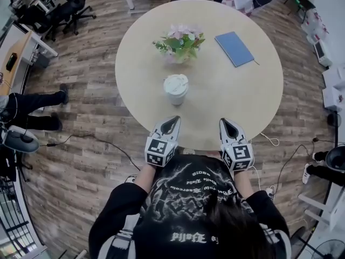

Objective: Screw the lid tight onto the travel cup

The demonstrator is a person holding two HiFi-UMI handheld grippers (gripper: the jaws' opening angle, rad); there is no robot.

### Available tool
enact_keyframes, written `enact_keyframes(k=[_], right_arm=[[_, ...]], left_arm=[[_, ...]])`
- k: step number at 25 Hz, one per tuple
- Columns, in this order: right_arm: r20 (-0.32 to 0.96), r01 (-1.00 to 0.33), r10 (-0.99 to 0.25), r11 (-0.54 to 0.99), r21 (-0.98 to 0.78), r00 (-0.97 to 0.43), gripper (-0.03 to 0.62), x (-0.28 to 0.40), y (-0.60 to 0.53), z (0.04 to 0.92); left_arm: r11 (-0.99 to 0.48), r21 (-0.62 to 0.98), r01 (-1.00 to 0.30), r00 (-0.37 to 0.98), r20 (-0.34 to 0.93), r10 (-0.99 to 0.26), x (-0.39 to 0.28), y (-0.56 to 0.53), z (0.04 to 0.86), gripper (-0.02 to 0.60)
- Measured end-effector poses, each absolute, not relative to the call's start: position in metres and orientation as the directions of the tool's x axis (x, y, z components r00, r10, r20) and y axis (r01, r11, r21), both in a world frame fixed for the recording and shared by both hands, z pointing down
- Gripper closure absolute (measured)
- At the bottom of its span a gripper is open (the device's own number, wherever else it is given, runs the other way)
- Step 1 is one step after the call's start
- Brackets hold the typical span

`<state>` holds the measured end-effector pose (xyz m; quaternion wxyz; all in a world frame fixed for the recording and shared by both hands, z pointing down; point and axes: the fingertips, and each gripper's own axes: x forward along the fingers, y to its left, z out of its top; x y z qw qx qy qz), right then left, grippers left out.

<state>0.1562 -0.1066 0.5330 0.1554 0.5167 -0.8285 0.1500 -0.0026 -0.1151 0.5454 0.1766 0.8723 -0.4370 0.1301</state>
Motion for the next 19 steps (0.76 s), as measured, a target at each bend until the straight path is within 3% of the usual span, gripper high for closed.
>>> enact_keyframes(k=[19], right_arm=[[0.432, -0.896, -0.804, 0.442, -0.027, -0.410, 0.589, 0.152, -0.115, 0.530]], left_arm=[[-0.557, 0.211, -0.804, 0.592, 0.380, -0.711, -0.001, -0.127, 0.548, 0.560]])
